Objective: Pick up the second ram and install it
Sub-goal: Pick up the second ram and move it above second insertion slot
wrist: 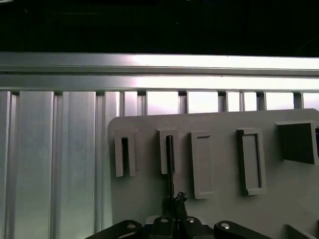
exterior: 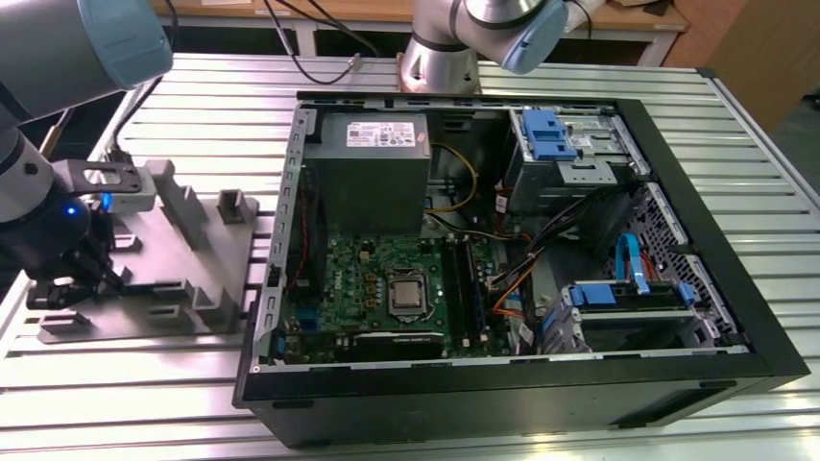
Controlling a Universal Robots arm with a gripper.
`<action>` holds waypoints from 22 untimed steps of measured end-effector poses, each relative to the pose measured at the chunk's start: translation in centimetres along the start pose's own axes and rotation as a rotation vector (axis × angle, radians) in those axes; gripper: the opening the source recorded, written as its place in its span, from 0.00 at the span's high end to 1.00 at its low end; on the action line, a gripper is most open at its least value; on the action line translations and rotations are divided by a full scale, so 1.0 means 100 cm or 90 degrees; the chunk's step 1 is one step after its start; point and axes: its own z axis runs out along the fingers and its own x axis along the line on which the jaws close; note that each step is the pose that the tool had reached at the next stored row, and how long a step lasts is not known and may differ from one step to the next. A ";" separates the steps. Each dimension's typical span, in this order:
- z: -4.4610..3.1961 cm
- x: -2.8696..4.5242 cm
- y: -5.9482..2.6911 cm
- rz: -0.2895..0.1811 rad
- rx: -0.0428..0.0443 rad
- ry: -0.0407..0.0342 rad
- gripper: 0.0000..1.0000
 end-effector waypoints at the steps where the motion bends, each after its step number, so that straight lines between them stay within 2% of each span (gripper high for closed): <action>1: 0.0001 0.0000 0.0000 0.002 0.0002 -0.0001 0.89; 12: 0.0003 0.0000 0.0000 -0.014 -0.0007 0.0005 0.89; 19: -0.0051 -0.0004 0.0003 -0.014 -0.0006 -0.0005 0.89; 22: -0.0050 -0.0004 0.0003 -0.017 -0.0004 -0.0005 0.89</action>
